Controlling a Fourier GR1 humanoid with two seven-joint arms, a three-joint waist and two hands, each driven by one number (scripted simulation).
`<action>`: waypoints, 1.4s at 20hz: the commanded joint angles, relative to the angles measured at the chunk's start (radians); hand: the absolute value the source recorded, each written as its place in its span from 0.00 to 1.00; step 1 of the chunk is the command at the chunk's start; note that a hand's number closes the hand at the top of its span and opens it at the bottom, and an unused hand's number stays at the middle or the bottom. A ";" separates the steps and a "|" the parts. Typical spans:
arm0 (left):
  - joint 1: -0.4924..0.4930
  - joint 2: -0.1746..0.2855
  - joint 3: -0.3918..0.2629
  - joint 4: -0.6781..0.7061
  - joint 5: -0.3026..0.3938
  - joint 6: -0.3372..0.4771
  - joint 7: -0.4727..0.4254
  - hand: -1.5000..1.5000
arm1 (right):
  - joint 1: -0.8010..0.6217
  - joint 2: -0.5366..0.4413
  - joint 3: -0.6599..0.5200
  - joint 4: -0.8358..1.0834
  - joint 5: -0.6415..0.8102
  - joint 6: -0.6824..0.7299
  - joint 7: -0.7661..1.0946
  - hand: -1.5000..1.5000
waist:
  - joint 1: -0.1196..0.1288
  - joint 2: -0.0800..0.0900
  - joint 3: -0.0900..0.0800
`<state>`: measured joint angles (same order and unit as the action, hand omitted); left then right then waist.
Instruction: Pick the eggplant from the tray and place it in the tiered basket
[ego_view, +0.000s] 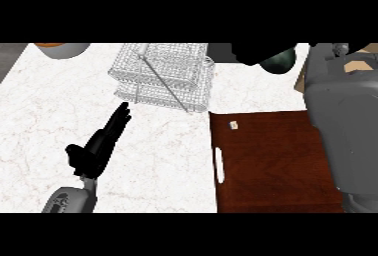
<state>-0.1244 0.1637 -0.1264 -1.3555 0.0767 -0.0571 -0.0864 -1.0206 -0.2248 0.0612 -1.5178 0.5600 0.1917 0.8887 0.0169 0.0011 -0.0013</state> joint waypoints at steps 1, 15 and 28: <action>-0.019 -0.008 -0.002 0.016 -0.007 -0.009 -0.001 0.50 | -0.207 0.069 -0.025 0.220 0.013 -0.030 0.036 1.00 | 0.010 0.004 0.000; -0.031 -0.017 -0.014 -0.023 -0.032 -0.012 0.007 0.50 | -0.481 0.215 -0.098 0.903 0.080 -0.288 -0.220 1.00 | 0.045 0.017 -0.001; -0.086 -0.027 0.002 0.074 -0.022 -0.055 -0.028 0.50 | -0.623 0.225 -0.172 1.186 -0.092 -0.412 -0.362 1.00 | 0.074 0.028 -0.003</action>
<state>-0.1903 0.1324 -0.1343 -1.3202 0.0499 -0.0908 -0.0900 -1.6150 -0.0034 -0.0918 -0.3954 0.5258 -0.1849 0.5541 0.0834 0.0253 -0.0031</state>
